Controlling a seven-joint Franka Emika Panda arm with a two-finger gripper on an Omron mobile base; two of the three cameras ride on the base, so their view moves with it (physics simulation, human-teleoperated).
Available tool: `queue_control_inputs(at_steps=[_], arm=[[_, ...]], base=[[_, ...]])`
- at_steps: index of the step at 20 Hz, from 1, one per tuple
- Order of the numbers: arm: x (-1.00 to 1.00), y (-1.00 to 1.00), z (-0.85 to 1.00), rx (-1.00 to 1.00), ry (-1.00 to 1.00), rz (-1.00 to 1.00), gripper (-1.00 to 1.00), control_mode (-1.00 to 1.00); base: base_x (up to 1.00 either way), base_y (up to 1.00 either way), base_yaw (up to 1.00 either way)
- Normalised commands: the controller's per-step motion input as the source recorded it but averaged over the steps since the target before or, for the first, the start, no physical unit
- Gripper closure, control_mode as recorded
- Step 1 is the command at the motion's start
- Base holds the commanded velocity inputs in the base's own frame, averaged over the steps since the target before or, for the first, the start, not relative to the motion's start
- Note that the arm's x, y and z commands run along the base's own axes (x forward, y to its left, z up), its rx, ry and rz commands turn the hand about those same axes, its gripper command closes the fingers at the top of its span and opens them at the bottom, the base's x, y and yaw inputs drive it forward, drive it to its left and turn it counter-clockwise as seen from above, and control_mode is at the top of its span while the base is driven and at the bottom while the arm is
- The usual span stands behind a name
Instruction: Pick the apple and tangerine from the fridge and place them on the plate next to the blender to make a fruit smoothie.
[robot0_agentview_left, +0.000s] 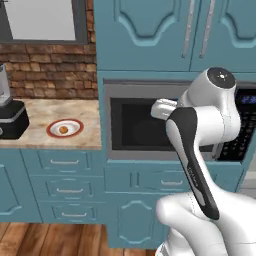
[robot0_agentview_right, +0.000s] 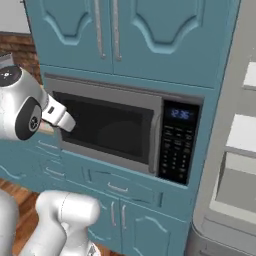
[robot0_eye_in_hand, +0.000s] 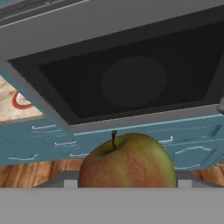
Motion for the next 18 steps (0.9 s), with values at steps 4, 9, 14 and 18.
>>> queue_control_inputs(at_steps=[4, 9, 14, 18], arm=[[0.0, 0.0, 0.0, 0.0, 0.0, 0.0, 1.0, 1.0], [0.0, 0.0, 0.0, 0.0, 0.0, 0.0, 1.0, 1.0], [0.0, 0.0, 0.0, 0.0, 0.0, 0.0, 1.0, 1.0], [0.0, 0.0, 0.0, 0.0, 0.0, 0.0, 1.0, 1.0]], base=[[0.4, 1.0, 0.18], [0.63, 1.0, 0.05], [0.64, 1.0, -0.38], [0.51, 0.85, -0.51]])
